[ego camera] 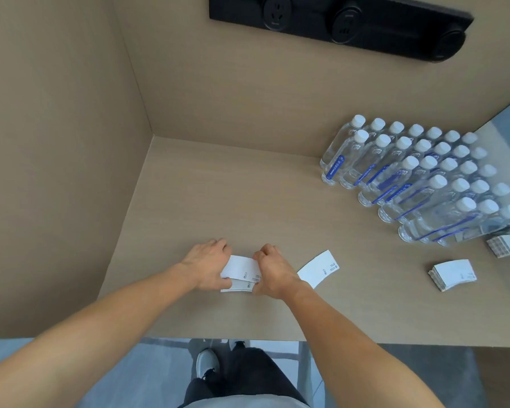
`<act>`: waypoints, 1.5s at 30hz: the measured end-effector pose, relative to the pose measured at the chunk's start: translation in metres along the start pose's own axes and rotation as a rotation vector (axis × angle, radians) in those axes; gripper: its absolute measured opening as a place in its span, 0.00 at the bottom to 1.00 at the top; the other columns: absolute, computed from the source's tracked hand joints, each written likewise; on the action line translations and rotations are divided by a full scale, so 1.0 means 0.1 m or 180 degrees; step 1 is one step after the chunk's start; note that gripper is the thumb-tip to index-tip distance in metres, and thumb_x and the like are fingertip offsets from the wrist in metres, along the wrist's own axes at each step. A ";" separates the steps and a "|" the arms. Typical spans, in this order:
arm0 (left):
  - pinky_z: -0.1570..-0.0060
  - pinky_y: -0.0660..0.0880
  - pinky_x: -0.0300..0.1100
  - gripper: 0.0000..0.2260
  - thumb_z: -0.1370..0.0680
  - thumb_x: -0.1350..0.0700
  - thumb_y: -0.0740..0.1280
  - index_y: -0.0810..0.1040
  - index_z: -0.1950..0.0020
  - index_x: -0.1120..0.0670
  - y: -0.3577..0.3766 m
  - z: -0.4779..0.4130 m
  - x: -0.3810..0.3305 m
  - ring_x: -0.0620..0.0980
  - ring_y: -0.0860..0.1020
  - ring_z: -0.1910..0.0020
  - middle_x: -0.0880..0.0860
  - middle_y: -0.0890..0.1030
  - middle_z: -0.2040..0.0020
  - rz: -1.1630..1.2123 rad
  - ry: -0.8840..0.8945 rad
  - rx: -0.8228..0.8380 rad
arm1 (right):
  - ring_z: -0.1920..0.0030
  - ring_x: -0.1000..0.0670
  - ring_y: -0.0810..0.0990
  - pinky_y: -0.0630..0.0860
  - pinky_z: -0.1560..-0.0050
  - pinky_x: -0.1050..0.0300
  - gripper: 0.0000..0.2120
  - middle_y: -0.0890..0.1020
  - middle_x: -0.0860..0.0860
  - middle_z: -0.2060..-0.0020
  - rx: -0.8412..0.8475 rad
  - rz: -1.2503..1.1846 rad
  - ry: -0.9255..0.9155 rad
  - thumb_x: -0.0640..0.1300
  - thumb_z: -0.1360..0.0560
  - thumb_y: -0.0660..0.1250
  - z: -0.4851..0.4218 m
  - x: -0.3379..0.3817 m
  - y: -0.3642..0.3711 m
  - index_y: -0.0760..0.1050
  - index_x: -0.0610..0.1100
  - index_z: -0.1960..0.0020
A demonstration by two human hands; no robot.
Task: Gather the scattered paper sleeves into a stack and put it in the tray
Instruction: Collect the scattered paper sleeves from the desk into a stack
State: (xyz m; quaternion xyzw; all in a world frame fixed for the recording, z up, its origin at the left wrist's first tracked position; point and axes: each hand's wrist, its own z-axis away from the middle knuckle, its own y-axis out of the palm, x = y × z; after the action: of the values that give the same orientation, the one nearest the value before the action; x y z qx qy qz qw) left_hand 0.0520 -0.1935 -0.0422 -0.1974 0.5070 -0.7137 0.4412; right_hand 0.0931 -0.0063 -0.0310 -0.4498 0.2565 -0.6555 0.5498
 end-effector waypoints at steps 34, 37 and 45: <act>0.50 0.74 0.46 0.23 0.28 0.42 0.69 0.71 0.41 0.56 0.21 -0.05 -0.23 0.54 0.75 0.47 0.51 0.70 0.43 0.0472 -0.0382 0.0346 | 0.31 0.48 0.63 0.68 0.32 0.56 0.28 0.65 0.48 0.33 0.0171 0.0060 -0.0318 0.44 0.29 0.72 -0.06 -0.42 0.20 0.68 0.41 0.31; 0.51 0.74 0.46 0.23 0.29 0.42 0.70 0.71 0.44 0.56 0.06 -0.12 -0.26 0.53 0.74 0.49 0.51 0.69 0.46 0.0302 -0.0284 0.0382 | 0.31 0.48 0.64 0.69 0.32 0.56 0.27 0.67 0.49 0.33 0.0080 0.0003 -0.0257 0.47 0.29 0.73 -0.01 -0.53 0.09 0.71 0.42 0.33; 0.46 0.74 0.48 0.21 0.26 0.43 0.66 0.71 0.42 0.56 -0.35 -0.63 -0.68 0.55 0.74 0.43 0.53 0.71 0.43 0.0130 0.0081 0.0296 | 0.31 0.47 0.65 0.70 0.36 0.56 0.28 0.67 0.48 0.33 -0.0251 -0.0166 0.0142 0.35 0.29 0.67 0.20 -1.10 -0.36 0.68 0.42 0.30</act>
State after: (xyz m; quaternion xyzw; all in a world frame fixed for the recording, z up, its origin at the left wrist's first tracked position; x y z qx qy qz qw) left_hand 0.0267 -0.0993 -0.0252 -0.1572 0.4828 -0.7298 0.4578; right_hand 0.0916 0.1107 -0.0253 -0.4628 0.2824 -0.6688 0.5086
